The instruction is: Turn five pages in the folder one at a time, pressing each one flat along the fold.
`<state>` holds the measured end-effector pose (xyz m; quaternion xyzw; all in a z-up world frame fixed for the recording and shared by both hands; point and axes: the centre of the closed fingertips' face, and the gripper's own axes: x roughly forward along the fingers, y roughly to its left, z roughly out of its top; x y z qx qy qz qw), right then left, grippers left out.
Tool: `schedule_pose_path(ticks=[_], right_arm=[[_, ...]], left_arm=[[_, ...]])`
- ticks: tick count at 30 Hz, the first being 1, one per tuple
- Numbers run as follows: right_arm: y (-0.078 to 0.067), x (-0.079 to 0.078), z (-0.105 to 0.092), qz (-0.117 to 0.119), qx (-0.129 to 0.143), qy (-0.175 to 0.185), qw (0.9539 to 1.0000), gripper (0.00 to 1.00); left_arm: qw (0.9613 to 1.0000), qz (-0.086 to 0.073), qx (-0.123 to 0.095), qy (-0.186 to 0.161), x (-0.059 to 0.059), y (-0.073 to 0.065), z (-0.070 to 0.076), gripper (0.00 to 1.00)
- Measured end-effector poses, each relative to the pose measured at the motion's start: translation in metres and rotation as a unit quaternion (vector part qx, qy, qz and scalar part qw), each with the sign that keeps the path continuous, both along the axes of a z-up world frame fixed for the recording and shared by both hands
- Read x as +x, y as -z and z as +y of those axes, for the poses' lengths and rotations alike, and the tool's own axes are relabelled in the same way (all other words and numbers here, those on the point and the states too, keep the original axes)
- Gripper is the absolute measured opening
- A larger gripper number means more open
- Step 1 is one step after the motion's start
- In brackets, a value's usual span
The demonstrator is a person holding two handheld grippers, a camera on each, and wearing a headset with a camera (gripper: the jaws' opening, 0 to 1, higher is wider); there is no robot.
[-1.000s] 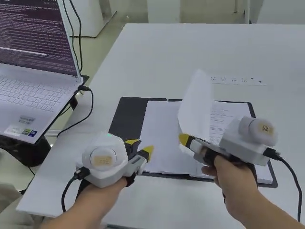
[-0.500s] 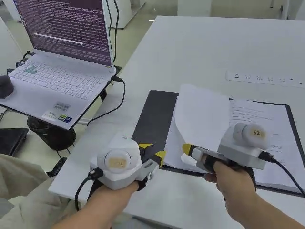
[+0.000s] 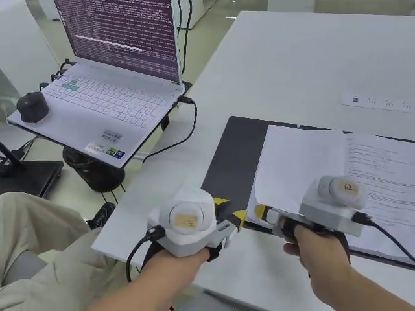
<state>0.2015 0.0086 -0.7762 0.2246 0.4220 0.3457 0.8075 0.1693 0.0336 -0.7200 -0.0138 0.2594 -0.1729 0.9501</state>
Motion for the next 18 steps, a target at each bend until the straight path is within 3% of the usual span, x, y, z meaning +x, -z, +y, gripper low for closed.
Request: schedule_pose_path(ticks=[6,9,10,13,18], right_arm=[[0.011,-0.002,0.0,0.008,-0.007,-0.01,0.9999,0.0],[0.012,-0.005,-0.001,0.013,0.006,-0.013,0.9998,0.03],[0.009,-0.006,0.002,0.023,0.029,-0.01,0.9993,0.07],[0.002,-0.001,-0.004,0.021,0.05,0.012,0.9985,0.18],[-0.022,0.015,-0.034,0.003,0.08,0.04,0.996,0.15]], left_arm=[[0.9999,0.009,0.007,-0.002,-0.001,0.007,0.004,0.19],[0.9999,0.012,0.01,-0.003,0.0,0.01,0.007,0.19],[0.9998,0.013,0.013,-0.002,0.0,0.011,0.008,0.19],[0.9997,0.016,0.017,0.001,0.003,0.015,0.008,0.19],[0.9994,0.014,0.019,0.024,0.014,0.019,-0.01,0.18]])
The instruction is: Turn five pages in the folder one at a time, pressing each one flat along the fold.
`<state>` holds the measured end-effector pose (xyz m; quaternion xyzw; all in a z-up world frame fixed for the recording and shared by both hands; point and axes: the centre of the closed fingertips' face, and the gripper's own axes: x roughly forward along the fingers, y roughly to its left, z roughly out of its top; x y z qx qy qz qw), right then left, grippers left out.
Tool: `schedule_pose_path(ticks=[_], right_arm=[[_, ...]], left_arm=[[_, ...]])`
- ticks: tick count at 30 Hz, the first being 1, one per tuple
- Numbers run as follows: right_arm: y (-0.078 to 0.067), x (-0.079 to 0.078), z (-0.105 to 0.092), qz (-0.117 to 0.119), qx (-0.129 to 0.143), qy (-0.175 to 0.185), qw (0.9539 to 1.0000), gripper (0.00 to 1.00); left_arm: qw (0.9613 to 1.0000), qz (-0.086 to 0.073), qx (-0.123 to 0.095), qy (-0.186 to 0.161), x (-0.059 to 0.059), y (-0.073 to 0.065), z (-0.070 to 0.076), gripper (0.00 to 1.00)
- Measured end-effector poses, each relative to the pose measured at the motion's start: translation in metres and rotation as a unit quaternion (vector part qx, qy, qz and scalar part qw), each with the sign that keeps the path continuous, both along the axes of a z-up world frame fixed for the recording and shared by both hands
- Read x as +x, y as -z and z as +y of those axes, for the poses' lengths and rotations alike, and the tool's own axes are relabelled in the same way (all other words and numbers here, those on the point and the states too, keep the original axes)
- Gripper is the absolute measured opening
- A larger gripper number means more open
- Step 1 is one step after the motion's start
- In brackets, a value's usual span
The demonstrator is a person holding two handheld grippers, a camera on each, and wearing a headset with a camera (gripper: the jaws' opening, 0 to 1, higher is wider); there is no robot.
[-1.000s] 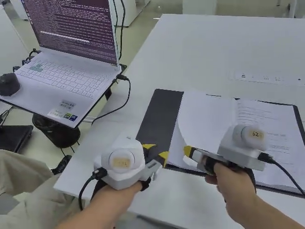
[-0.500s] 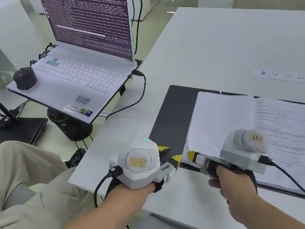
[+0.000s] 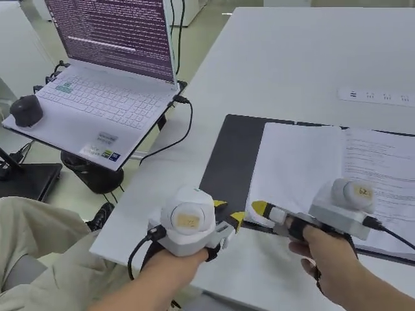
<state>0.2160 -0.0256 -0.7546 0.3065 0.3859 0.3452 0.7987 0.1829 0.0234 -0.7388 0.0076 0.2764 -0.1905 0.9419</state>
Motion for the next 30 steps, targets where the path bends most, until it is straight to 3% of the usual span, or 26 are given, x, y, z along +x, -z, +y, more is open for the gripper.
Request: schedule_pose_path(ticks=[5,11,15,17,18,23,24,29,30], right_arm=[[-0.013,0.027,-0.046,-0.009,0.009,0.041,0.9991,0.09],[-0.016,0.051,-0.083,-0.006,0.008,0.059,0.9982,0.04],[-0.018,0.06,-0.093,-0.006,0.01,0.06,0.9981,0.0],[-0.017,0.063,-0.096,-0.006,0.006,0.057,0.9983,0.0],[-0.016,0.065,-0.097,-0.006,0.006,0.057,0.9984,0.0],[-0.009,0.078,-0.103,0.007,0.013,0.062,0.998,0.0],[-0.005,0.081,-0.104,0.023,0.017,0.067,0.9973,0.0],[0.01,0.088,-0.106,0.076,0.043,0.085,0.9925,0.0],[0.014,0.091,-0.108,0.072,0.036,0.087,0.993,0.0]], left_arm=[[0.9995,-0.004,0.007,0.032,0.018,0.007,-0.03,0.17],[0.999,0.017,0.033,0.027,0.029,0.031,-0.038,0.17],[0.9984,0.028,0.043,0.022,0.03,0.042,-0.037,0.17],[0.9974,0.037,0.059,0.018,0.027,0.049,-0.035,0.17],[0.9975,0.04,0.056,0.016,0.026,0.051,-0.034,0.17],[0.9984,0.031,0.047,0.002,0.023,0.05,-0.034,0.18],[0.9981,0.025,0.055,0.008,0.023,0.05,-0.034,0.18],[0.9985,0.022,0.05,0.005,0.023,0.05,-0.033,0.19],[0.9986,0.021,0.049,0.005,0.024,0.05,-0.032,0.19]])
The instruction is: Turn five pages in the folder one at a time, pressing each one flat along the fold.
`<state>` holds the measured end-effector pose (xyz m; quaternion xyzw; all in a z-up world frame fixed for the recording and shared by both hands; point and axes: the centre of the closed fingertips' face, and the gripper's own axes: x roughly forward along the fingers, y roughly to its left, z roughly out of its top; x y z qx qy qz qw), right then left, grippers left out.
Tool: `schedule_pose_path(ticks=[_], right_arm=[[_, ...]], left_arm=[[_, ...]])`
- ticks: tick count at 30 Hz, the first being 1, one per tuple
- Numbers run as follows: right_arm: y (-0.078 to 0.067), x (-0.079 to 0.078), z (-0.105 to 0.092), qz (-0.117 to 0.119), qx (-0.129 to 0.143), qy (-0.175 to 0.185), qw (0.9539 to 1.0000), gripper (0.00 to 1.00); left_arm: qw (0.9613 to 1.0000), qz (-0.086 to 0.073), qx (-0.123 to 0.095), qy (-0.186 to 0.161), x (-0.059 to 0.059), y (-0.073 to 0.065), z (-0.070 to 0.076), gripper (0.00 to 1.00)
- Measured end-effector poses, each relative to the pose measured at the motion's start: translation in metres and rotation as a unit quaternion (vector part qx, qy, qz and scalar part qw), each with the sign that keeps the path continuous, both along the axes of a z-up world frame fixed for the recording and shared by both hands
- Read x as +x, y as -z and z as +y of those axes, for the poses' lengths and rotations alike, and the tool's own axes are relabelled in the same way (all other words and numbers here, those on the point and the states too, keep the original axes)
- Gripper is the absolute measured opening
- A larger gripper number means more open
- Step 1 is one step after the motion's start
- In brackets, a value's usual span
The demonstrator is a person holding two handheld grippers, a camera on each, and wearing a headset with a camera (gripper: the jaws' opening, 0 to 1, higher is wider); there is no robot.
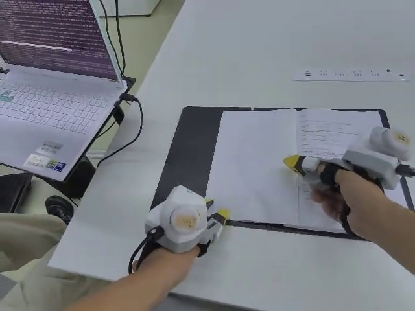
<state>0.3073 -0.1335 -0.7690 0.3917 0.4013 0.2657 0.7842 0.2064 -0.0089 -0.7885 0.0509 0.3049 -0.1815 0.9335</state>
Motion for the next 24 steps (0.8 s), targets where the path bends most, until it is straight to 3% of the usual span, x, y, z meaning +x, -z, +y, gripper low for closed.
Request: schedule_pose_path(ticks=[3,7,9,12,17,24], right_arm=[[0.002,0.006,-0.001,0.018,0.026,0.015,0.9994,0.0],[0.009,0.018,-0.007,0.034,0.031,0.035,0.9983,0.0],[0.009,0.023,-0.006,0.045,0.051,0.041,0.9968,0.0],[0.008,0.032,-0.005,0.047,0.058,0.052,0.9958,0.0],[0.007,0.054,-0.009,0.063,0.09,0.098,0.989,0.0],[0.007,0.074,-0.008,0.071,0.114,0.132,0.9822,0.0]], left_arm=[[0.9999,-0.009,-0.005,-0.003,-0.001,0.0,0.0,0.18],[0.9999,-0.011,-0.005,-0.003,-0.001,-0.001,0.0,0.18],[0.9999,-0.011,-0.004,-0.002,-0.001,-0.001,0.0,0.18],[0.9999,-0.011,-0.003,-0.001,0.0,0.0,0.0,0.18],[0.9999,-0.011,-0.003,-0.002,0.001,0.001,0.001,0.18],[0.9999,-0.013,-0.003,-0.002,0.001,0.001,0.001,0.18]])
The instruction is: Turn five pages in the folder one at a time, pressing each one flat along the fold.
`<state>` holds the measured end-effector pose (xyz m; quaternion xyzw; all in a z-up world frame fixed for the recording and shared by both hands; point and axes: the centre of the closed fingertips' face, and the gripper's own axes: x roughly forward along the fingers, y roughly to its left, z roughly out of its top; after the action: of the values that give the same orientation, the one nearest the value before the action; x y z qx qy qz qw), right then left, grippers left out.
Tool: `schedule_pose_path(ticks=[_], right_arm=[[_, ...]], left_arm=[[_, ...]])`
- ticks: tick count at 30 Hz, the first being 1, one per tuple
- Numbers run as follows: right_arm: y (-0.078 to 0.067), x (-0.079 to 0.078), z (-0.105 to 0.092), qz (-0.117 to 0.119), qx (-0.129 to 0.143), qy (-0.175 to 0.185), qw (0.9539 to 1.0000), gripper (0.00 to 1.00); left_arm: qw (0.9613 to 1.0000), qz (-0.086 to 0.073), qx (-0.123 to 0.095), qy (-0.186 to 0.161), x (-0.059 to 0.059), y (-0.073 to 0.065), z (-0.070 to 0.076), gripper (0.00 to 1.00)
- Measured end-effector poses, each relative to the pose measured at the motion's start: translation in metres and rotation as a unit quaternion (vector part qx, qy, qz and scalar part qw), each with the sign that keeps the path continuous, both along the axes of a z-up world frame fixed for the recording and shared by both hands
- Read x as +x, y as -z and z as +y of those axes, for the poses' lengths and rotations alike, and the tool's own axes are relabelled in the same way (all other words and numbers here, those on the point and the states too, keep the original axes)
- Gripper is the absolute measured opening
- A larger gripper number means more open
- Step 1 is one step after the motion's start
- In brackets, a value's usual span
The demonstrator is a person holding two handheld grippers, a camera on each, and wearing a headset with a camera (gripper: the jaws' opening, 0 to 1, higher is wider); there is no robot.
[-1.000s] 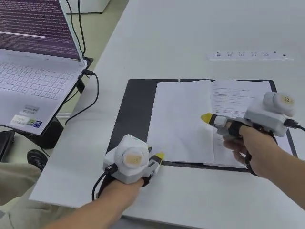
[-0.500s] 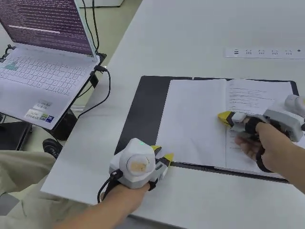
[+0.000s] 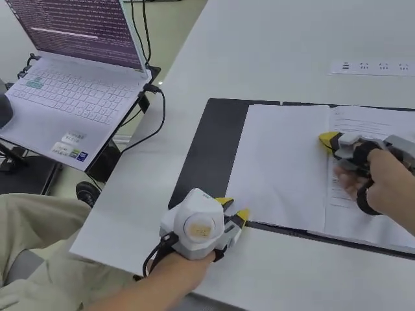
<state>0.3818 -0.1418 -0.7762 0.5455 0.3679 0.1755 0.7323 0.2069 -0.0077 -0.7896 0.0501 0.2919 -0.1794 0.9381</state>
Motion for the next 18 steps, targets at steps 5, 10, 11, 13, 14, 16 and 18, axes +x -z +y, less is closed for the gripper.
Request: schedule_pose_path(ticks=[5,10,11,13,14,16,18], right_arm=[[-0.001,0.014,-0.001,0.004,0.014,0.023,0.9996,0.0],[0.0,0.028,-0.002,0.006,0.02,0.047,0.9987,0.0],[0.0,0.031,-0.002,0.006,0.024,0.055,0.9982,0.0],[-0.001,0.037,-0.003,0.005,0.027,0.064,0.9976,0.0],[-0.001,0.041,-0.003,0.005,0.029,0.069,0.9972,0.0],[-0.001,0.047,-0.004,0.004,0.031,0.079,0.9964,0.0],[-0.003,0.054,-0.005,0.002,0.034,0.091,0.9953,0.0]], left_arm=[[1.0,-0.005,-0.003,-0.001,0.0,0.0,0.0,0.18],[0.9999,-0.011,-0.006,-0.003,-0.001,-0.001,0.0,0.18],[0.9999,-0.011,-0.006,-0.003,-0.001,-0.001,0.0,0.18],[0.9999,-0.012,-0.007,-0.003,-0.001,-0.001,-0.001,0.18],[0.9999,-0.013,-0.007,-0.003,-0.001,-0.001,-0.001,0.18],[0.9999,-0.014,-0.007,-0.003,-0.001,-0.002,-0.001,0.18],[0.9999,-0.014,-0.007,-0.002,-0.001,-0.001,-0.001,0.18]])
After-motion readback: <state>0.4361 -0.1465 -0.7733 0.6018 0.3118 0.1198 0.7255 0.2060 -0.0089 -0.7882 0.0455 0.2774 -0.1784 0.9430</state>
